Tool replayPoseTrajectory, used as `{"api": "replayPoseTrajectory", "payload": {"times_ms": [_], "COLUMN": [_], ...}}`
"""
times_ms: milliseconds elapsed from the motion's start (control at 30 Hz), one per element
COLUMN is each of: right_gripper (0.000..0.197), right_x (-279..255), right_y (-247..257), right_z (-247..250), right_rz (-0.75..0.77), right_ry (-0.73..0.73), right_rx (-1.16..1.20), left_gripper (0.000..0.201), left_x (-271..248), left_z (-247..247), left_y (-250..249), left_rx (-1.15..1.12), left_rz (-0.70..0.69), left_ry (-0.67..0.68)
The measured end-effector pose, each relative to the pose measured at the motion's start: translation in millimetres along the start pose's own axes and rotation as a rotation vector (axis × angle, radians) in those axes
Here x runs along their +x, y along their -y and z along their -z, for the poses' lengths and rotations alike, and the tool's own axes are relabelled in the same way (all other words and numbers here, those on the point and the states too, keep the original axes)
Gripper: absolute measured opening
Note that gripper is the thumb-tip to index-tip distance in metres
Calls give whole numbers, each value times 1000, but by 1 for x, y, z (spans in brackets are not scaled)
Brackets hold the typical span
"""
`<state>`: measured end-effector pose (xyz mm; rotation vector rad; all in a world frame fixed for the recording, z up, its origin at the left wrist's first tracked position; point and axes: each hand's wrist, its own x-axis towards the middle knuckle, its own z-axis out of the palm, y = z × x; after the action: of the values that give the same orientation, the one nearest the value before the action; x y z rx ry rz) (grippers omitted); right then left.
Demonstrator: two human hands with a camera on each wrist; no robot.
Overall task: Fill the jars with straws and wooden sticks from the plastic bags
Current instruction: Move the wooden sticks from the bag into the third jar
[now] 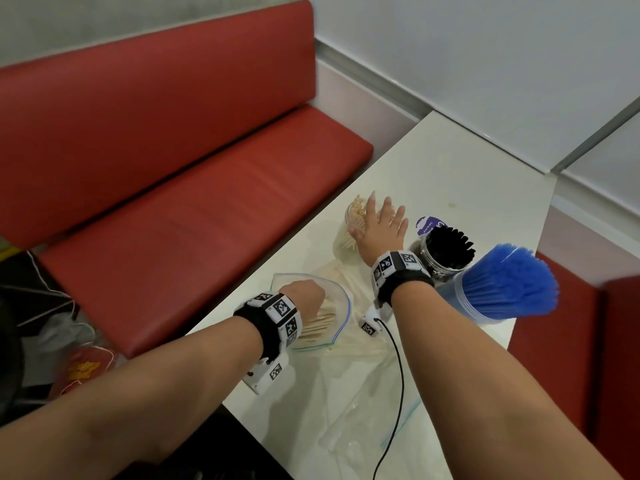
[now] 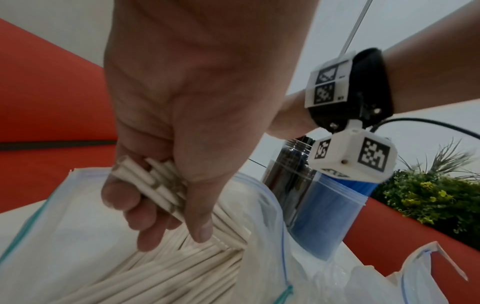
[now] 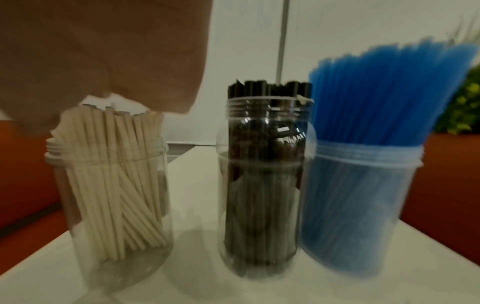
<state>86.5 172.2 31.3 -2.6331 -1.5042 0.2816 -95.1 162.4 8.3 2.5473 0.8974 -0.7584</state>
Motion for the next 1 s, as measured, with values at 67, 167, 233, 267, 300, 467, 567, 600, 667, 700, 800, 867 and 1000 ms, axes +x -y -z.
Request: {"api": "replayPoseTrajectory", "payload": {"times_ms": [67,167,233,267,300,467,567,600,667,700,800,867,1000], "right_gripper": [63,60,58,59,62,91,83,74,54,47,37,25,23], "right_x": [-12,-48,-79,-93,-104,-127,-130,-129,-127,-126,-130,-135,-138], "right_y": [2,11,20,24,26,21,20,21,23,23,23,22,20], "right_z": [7,11,5,-2,-10,-56,-64,-62,-55,-51,-37,-30,-21], "right_rz": [16,126,191,227,249,173,133,130,151,176,236,205,168], "right_ry": [-161,-355,-158,-18,117,287,207,174,113,96,132,146,156], "right_rx": [136,503,619,593,538,203,193,215,287,314,417,571,615], "left_gripper": [29,28,28,29,30,37,35,34,34,35,38,35,29], "left_x": [-4,-14,-23,-27,-32,-61,-79,-84,-92,-95,-102,-108,-116], "left_z": [8,16,22,27,33,77,97,104,115,118,125,130,144], "left_y": [-1,-4,-7,-9,-13,-30,-40,-45,-51,-52,-54,-55,-54], "left_rx": [-29,18,68,95,119,194,262,277,274,268,241,262,305], "left_rz": [19,58,77,86,92,74,52,51,51,48,63,86,58], "left_ry": [13,41,48,44,39,63,42,36,22,12,-7,-6,-35]}}
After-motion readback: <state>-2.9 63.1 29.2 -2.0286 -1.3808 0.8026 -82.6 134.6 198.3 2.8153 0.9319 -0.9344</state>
